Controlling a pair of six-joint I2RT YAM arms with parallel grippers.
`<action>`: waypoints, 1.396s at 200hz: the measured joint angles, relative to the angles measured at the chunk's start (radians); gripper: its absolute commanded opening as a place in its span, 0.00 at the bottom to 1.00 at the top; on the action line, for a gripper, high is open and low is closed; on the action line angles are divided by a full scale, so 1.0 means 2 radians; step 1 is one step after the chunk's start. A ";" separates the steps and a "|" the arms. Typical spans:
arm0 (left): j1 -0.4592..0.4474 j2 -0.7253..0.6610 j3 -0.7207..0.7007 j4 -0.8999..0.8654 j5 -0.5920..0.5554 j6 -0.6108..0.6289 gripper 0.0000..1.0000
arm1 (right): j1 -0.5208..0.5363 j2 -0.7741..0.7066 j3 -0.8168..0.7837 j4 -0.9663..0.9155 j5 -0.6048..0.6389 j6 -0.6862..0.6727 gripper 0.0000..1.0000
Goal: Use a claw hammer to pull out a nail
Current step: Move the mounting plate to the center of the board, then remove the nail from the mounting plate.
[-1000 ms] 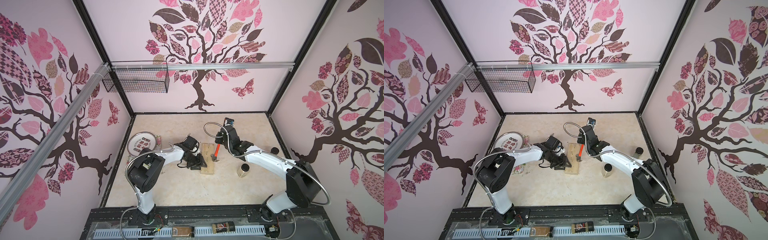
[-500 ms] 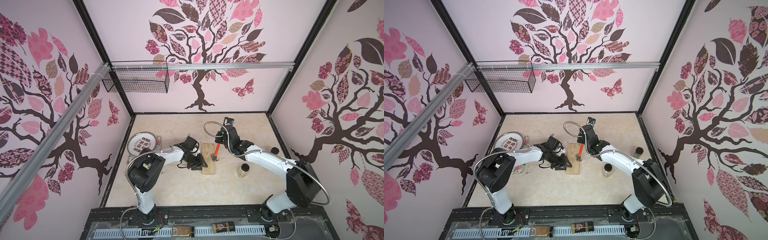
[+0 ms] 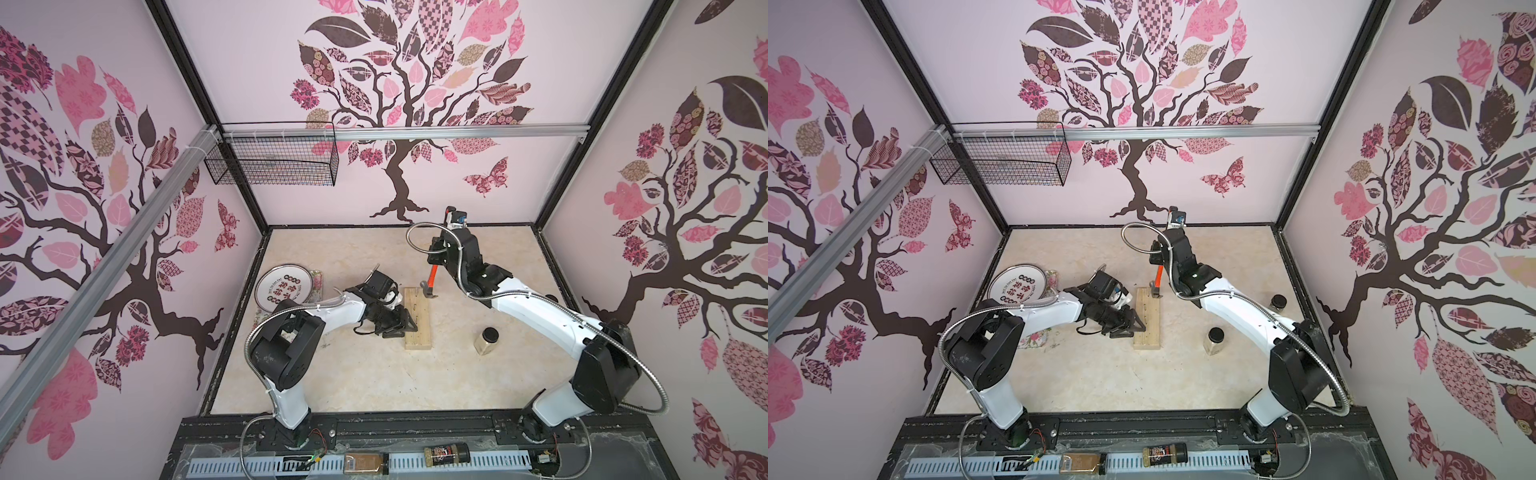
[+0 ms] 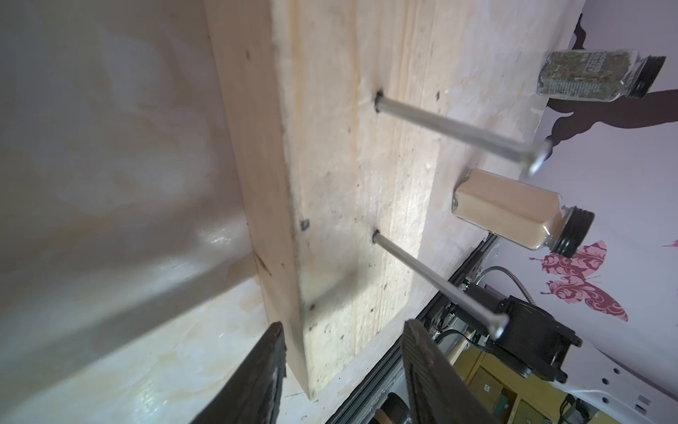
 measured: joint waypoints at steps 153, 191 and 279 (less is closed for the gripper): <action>0.013 0.039 0.000 0.014 0.025 -0.013 0.57 | 0.016 0.150 -0.070 0.375 0.012 -0.116 0.10; 0.014 0.043 0.000 0.019 0.031 -0.014 0.57 | 0.019 0.170 -0.072 0.407 0.013 -0.128 0.08; 0.015 0.052 0.000 0.030 0.049 -0.016 0.57 | 0.022 0.171 -0.116 0.477 0.019 -0.148 0.08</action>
